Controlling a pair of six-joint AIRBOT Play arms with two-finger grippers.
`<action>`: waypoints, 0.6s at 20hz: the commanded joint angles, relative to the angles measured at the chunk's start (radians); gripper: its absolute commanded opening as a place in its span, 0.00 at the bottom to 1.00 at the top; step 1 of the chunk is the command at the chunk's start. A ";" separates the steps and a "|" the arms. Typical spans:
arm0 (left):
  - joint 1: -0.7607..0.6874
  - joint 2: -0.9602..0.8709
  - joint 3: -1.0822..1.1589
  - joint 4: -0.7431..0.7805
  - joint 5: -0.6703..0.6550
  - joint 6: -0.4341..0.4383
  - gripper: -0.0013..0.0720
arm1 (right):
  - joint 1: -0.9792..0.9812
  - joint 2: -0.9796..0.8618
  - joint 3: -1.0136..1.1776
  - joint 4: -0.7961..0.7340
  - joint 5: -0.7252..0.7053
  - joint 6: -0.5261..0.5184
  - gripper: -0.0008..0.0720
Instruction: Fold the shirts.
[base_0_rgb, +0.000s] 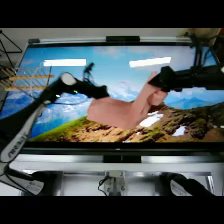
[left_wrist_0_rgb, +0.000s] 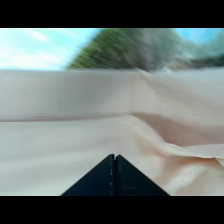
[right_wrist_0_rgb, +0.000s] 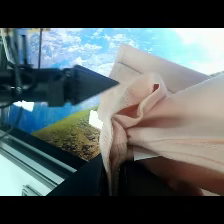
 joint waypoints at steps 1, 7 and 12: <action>0.233 0.173 0.002 0.215 -0.116 -0.054 0.05 | 0.134 -0.107 0.001 0.006 -0.147 -0.001 0.11; 0.541 0.462 0.001 0.215 -0.207 -0.048 0.05 | 0.413 -0.422 0.001 0.110 -0.419 -0.028 0.11; 0.570 0.572 0.001 0.215 -0.271 -0.015 0.05 | 0.492 -0.609 0.001 0.366 -0.512 -0.084 0.88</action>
